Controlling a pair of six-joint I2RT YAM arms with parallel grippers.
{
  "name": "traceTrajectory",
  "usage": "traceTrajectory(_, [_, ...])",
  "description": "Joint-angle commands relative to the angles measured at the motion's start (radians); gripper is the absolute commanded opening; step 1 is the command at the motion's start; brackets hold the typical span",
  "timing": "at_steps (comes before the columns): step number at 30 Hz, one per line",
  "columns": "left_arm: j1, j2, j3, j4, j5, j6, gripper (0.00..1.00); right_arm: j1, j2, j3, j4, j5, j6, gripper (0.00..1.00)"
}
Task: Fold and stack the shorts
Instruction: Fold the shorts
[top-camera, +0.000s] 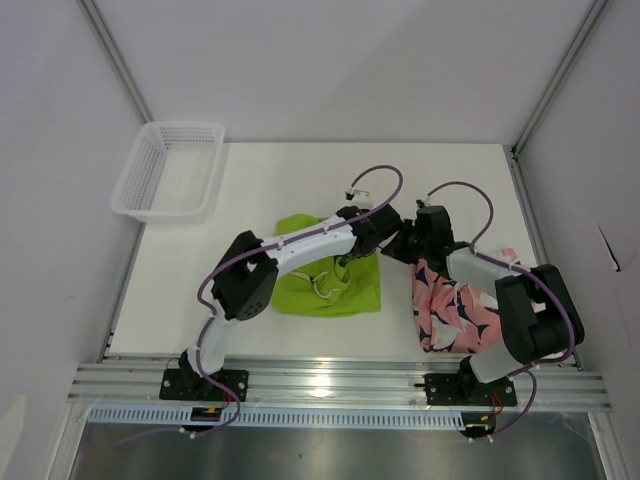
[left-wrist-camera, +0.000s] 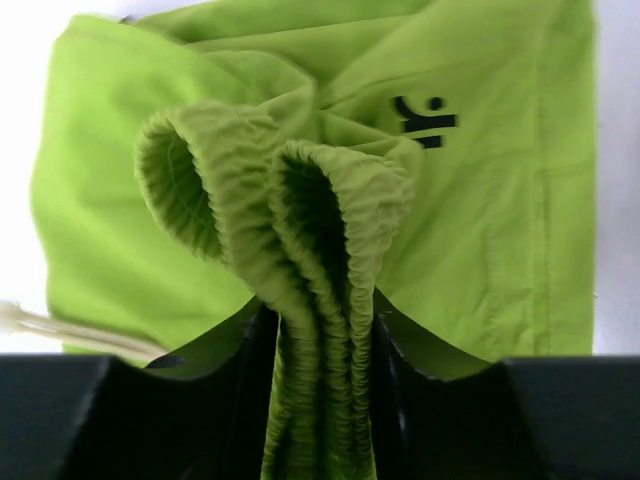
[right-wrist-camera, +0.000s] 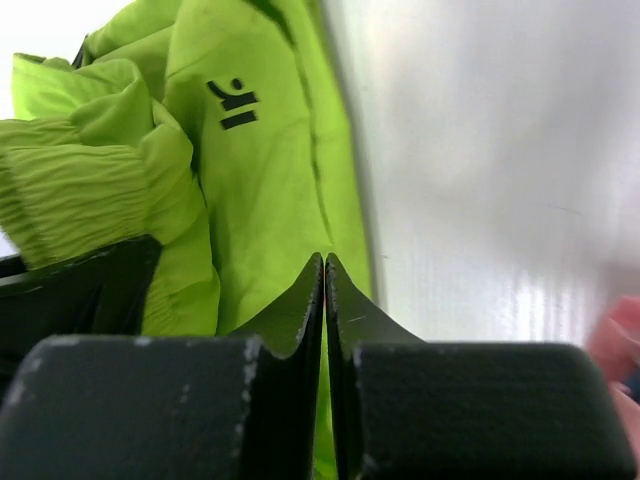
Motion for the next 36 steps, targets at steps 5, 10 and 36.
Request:
traceTrajectory(5, [0.003,0.011,0.093,0.141,0.126,0.071,0.82,-0.026,-0.075,-0.052,0.013,0.064,0.014,0.06])
traceTrajectory(10, [0.027,-0.091,0.100,0.177,0.233,0.131,0.99,-0.039,-0.084,-0.064,0.021,0.041,0.008,0.14])
traceTrajectory(36, [0.288,-0.165,-0.087,0.399,0.729,0.263,0.88,-0.025,0.129,-0.013,0.392,-0.264,-0.014,0.68])
